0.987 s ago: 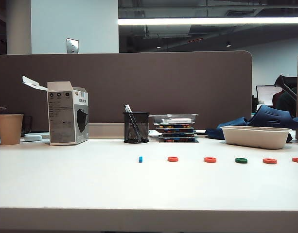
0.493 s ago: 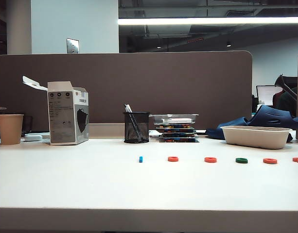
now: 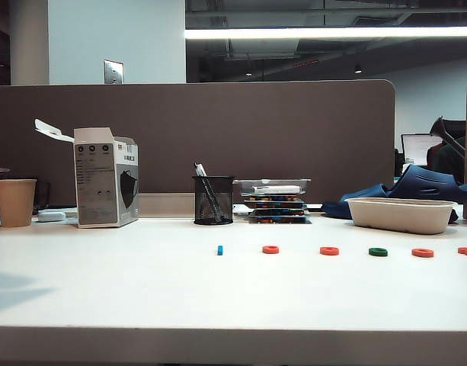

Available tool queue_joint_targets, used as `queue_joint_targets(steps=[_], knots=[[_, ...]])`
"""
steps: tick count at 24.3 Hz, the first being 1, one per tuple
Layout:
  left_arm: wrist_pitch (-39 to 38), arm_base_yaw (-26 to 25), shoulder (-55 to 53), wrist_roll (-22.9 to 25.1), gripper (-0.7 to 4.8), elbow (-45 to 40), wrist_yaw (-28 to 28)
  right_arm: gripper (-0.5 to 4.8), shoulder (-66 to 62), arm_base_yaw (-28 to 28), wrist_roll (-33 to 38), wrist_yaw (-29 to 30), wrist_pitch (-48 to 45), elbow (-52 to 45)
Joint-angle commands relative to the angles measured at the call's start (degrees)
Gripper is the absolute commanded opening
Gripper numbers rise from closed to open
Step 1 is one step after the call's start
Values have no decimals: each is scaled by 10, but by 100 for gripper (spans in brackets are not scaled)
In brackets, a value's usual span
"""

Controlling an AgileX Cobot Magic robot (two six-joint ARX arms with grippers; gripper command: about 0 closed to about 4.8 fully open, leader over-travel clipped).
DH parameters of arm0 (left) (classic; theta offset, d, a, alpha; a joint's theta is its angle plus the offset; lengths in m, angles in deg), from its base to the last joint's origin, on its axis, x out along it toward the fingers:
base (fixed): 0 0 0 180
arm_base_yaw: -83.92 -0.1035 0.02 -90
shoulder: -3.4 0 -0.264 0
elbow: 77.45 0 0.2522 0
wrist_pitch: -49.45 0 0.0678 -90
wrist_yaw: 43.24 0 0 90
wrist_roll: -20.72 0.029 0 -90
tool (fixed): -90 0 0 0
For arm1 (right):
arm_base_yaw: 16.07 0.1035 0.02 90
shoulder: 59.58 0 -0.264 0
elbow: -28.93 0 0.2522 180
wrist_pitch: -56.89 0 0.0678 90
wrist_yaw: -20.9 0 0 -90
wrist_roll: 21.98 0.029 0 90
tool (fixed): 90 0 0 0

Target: Select the appropriate letters from the row of letter magnets placed on the table to arrange into the word "cool".

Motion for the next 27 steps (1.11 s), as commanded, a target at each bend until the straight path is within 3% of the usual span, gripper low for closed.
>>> queue_joint_targets(steps=[1, 9, 16, 21, 24, 25, 27], knots=[[15, 9, -46, -64, -5, 2, 1, -6, 5, 0, -2, -2, -10, -3], [54, 19, -102, -98, -5, 2, -1, -6, 5, 0, -1, -2, -9, -3], [63, 20, -104, -97, -4, 2, 2, -6, 5, 0, 33, -2, 4, 36], [64, 20, -104, -97, -4, 2, 3, -2, -10, 1, 17, -1, 132, 150], [63, 20, -104, -97, -4, 2, 3, 31, -42, 2, 0, 5, 188, 231], [64, 20, -104, -97, -4, 2, 3, 57, -78, 1, -2, 4, 231, 293], [64, 20, -104, -97, -4, 2, 3, 58, -160, 2, -2, 5, 323, 398]])
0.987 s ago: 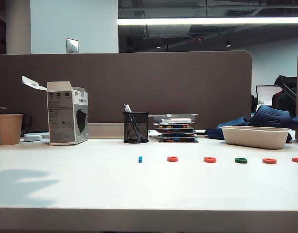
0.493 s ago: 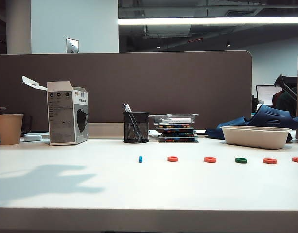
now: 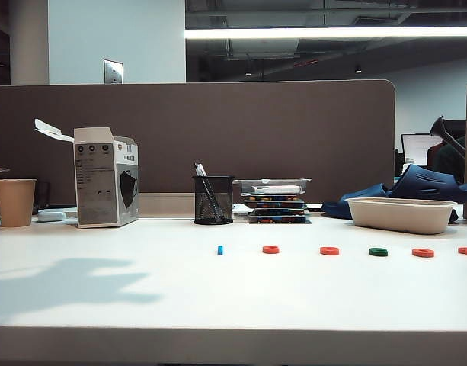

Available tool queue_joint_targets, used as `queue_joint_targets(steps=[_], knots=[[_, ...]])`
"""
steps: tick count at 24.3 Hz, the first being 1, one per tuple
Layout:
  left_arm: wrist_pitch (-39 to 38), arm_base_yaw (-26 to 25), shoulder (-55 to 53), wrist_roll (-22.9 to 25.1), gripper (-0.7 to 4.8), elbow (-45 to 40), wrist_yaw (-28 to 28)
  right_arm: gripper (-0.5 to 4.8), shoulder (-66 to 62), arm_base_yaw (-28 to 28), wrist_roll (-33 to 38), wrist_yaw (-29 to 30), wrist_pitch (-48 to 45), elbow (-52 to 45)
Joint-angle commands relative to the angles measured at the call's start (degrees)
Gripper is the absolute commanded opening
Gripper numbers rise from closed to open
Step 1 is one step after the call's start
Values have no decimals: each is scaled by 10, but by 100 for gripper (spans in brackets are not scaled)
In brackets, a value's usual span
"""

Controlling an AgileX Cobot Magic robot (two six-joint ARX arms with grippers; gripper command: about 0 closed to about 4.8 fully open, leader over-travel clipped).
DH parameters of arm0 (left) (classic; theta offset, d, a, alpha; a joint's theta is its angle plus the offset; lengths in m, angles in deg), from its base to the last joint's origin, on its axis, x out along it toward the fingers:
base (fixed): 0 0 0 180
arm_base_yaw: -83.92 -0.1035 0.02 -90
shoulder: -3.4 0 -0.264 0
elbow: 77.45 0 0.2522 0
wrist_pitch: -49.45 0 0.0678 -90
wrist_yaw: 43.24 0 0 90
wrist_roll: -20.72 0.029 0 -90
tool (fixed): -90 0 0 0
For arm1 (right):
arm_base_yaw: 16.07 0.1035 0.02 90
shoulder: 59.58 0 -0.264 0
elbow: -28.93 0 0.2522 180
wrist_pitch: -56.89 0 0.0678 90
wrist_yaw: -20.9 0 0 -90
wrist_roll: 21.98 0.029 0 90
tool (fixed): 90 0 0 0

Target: Select the appropriate letters from the row of letter magnets placed on the table to arrange into the word "cool".

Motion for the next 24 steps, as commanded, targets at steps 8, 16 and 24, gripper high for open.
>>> queue_joint_targets(steps=[8, 16, 24], knots=[[6, 0, 2, -2, -4, 2, 0, 53, -339, 38, 49, 63, 165, 353], [6, 0, 2, -2, -4, 2, 0, 54, -526, 209, 136, 18, 164, 447], [6, 0, 2, -2, -5, 2, 0, 149, -753, 323, 232, -60, 90, 487]])
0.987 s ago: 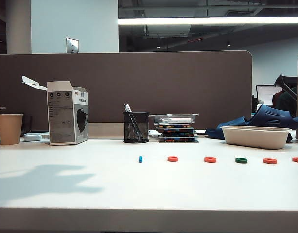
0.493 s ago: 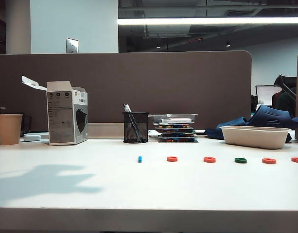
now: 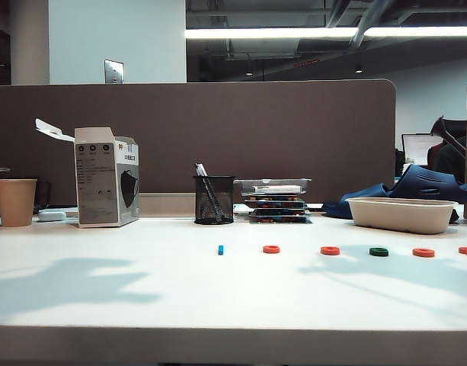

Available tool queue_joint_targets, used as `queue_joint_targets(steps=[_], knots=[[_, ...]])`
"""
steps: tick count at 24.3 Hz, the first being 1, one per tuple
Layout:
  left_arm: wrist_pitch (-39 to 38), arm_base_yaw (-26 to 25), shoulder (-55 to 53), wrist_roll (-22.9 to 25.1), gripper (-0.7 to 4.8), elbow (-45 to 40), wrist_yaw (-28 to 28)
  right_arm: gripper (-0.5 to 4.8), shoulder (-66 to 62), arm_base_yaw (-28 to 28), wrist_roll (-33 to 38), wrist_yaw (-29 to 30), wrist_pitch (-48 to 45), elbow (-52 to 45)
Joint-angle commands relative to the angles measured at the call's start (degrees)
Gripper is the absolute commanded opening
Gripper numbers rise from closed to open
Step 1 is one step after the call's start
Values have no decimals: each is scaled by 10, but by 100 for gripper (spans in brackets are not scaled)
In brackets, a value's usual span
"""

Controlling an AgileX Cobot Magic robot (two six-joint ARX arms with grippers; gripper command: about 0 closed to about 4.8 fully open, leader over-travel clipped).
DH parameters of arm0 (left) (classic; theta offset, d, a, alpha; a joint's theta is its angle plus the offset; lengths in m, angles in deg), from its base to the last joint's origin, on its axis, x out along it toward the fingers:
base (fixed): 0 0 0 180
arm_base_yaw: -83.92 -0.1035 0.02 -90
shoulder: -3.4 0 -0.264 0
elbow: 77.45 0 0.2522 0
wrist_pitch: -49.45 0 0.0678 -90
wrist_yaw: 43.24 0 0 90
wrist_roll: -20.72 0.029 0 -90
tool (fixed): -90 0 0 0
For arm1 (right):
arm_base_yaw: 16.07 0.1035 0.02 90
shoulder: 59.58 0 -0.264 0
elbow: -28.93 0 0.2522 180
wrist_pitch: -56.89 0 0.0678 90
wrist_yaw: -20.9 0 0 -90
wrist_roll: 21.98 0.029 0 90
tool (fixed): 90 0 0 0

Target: Select the appropriate letters from the row of letter magnets placed on the table to arrange into the word "cool".

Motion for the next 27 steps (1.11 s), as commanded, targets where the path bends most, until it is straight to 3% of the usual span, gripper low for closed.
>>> queue_joint_targets(steps=[1, 2, 5, 12, 27], knots=[[6, 0, 1, -2, -4, 2, 0, 150, -85, 23, 54, -6, -42, 10], [5, 0, 1, -2, -4, 2, 0, 153, -104, 27, 55, -6, -44, 12], [5, 0, -1, -2, -4, 2, 0, 245, -206, 53, 54, -34, -55, 30], [5, 0, -2, -2, -4, 2, 0, 248, -323, 67, 54, -53, -79, 39], [5, 0, -2, 3, -4, 2, 0, 248, -376, 67, 31, -81, -143, 40]])
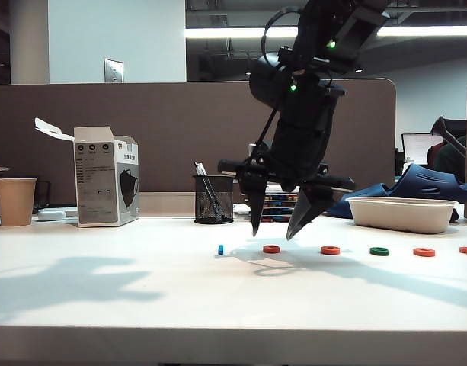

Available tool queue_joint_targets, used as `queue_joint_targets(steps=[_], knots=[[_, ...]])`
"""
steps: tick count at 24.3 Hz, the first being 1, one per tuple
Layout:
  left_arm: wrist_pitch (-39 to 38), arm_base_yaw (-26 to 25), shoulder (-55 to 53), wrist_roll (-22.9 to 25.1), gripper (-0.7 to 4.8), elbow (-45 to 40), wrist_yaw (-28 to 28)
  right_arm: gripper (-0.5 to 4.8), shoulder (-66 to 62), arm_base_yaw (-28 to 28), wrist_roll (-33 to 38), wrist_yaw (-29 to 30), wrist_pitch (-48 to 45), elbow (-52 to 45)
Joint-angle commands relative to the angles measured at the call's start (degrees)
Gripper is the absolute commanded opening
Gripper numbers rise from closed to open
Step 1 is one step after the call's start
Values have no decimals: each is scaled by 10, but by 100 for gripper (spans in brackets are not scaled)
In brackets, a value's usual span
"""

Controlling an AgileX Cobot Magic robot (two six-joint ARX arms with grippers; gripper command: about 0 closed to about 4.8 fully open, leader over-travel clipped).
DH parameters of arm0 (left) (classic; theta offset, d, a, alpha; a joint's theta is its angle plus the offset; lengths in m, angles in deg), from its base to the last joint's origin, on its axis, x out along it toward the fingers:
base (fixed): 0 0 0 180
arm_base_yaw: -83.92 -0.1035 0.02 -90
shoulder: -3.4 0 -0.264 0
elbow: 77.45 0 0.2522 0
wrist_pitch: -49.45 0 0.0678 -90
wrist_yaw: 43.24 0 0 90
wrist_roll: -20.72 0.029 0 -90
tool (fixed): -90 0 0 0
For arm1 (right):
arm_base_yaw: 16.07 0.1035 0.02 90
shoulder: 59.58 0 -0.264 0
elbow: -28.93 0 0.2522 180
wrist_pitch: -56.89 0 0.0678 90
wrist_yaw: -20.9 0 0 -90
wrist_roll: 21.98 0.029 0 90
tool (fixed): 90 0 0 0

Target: Select the appropriate letters from the row of letter magnets placed on the table to arrange into the word "cool".

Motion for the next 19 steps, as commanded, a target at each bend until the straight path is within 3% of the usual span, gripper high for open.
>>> queue_joint_targets(steps=[1, 19], knots=[[5, 0, 1, 1, -4, 2, 0, 248, -13, 0, -4, -5, -10, 5], [5, 0, 2, 1, -4, 2, 0, 248, -42, 14, -13, -37, 66, 45]])
